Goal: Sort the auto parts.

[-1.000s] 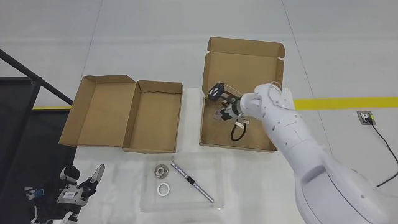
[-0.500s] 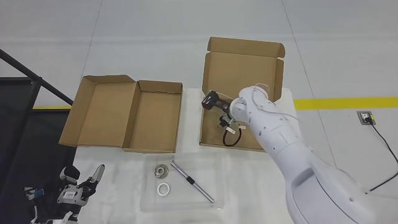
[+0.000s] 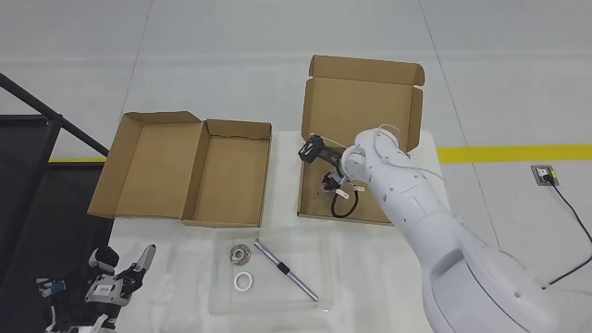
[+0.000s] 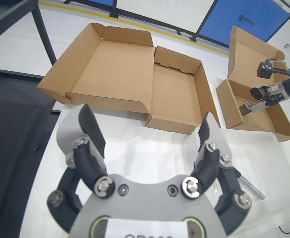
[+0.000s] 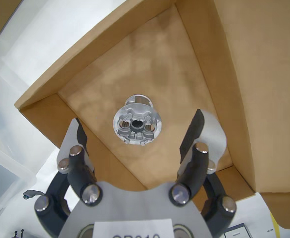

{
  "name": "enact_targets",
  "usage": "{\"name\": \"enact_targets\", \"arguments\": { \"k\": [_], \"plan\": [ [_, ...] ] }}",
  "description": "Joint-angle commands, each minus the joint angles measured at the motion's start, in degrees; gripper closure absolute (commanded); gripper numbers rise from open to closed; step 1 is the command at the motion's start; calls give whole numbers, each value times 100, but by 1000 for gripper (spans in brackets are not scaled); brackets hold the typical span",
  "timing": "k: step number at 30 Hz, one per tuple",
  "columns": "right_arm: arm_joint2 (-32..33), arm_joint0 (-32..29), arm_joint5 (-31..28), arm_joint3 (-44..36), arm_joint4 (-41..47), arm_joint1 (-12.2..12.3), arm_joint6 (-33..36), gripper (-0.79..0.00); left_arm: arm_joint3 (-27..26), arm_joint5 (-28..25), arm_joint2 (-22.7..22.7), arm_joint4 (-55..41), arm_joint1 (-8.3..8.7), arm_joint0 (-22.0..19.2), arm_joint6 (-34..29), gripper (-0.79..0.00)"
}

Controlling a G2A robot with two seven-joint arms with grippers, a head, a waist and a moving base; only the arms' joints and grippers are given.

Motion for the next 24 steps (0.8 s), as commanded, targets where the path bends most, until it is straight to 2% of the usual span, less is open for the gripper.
{"name": "enact_targets", "arguments": {
  "k": [1,8,13,16,20,24],
  "plan": [
    [-15,4,-121,-42,-77,17,-205,-785,0,0,0,0,0,0,0,-785],
    [-211,-194,-327,-776,-700,87,-895,-785,0,0,0,0,0,0,0,-785],
    [-210,-567,231,-1807,-1174,272,-1170,-785,0,0,0,0,0,0,0,-785],
    [-57,-884,676,-2694,-1434,475,-1011,-785,0,0,0,0,0,0,0,-785],
    [376,-1486,968,-4191,-1840,861,-615,-785,0,0,0,0,0,0,0,-785],
    [1032,-2252,704,-5666,-2169,1271,-239,-785,0,0,0,0,0,0,0,-785]
  ]
}}
